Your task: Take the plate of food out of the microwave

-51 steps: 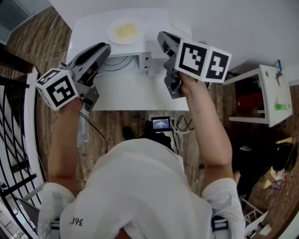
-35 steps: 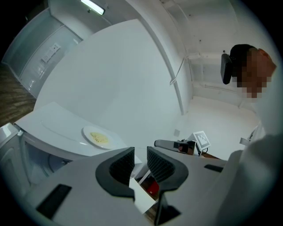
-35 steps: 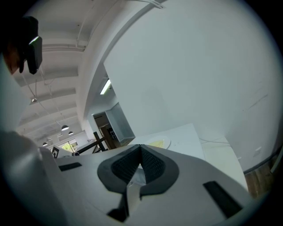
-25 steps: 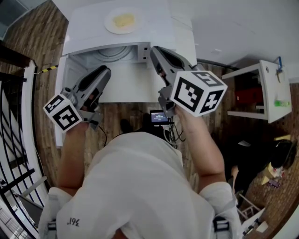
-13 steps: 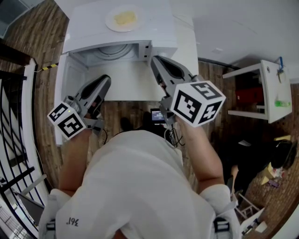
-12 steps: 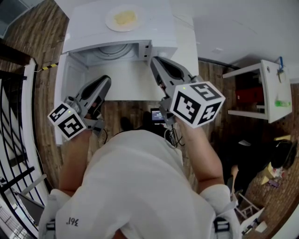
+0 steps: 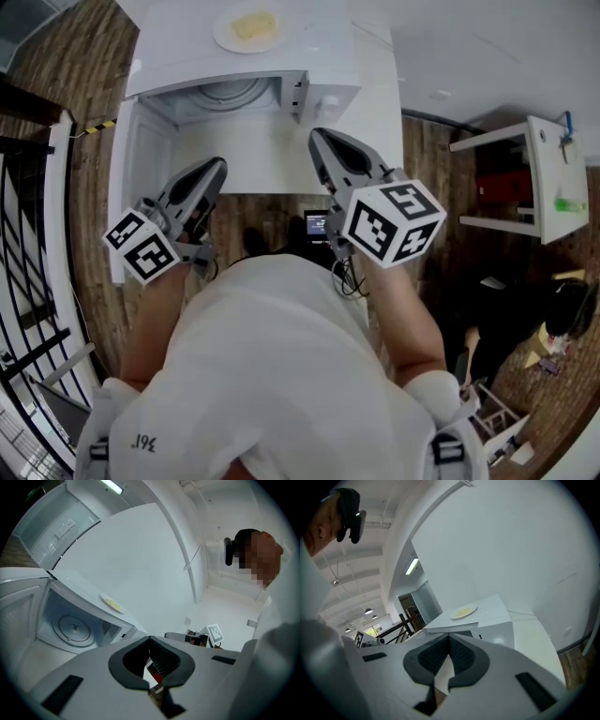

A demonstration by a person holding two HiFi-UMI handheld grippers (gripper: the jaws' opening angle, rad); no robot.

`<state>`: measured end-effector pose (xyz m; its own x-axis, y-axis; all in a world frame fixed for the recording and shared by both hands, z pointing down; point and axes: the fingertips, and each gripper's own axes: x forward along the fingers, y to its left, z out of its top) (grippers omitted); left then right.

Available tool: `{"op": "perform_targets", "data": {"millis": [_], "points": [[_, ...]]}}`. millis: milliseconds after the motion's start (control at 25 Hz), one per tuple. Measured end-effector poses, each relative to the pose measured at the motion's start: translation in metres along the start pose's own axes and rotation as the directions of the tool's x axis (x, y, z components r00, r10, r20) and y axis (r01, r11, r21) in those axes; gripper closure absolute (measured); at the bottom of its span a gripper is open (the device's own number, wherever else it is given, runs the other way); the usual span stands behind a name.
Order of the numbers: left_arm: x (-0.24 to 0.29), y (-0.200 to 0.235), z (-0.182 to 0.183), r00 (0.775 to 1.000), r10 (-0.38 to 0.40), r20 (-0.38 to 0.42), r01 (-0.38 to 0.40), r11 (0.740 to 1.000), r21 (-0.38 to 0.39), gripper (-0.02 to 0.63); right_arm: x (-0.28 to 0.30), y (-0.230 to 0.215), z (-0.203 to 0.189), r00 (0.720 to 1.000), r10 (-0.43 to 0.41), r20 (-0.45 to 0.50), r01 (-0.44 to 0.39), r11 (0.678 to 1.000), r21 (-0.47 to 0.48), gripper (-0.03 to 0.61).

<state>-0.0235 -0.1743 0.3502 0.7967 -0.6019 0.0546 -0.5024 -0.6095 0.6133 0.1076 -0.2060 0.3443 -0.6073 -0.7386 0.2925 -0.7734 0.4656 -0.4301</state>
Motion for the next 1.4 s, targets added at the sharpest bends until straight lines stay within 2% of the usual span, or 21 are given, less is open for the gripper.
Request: {"op": "perform_targets", "data": {"millis": [560,920,1400], "points": [[-0.012,-0.003,-0.027,1.000,-0.005,-0.012,0.004,0.999,-0.033,0.607,-0.015,-0.010,-0.031,0.999,-0.050,-0.017,0.049,0.999,-0.023,0.577],[-0.015,-0.004,-0.033,1.000,-0.010,-0.024,0.009,0.999,-0.038,0.607,-0.028,-0.032,-0.012,0.994,-0.103,0.025,0.104,0.994,-0.043,0.578],[-0.015,-0.004,-0.035,0.999,-0.008,-0.031,0.007,0.999,-0.046,0.607,-0.028,-0.034,-0.005,0.993,-0.114,0.031,0.116,0.991,-0.064,0.578]]}}
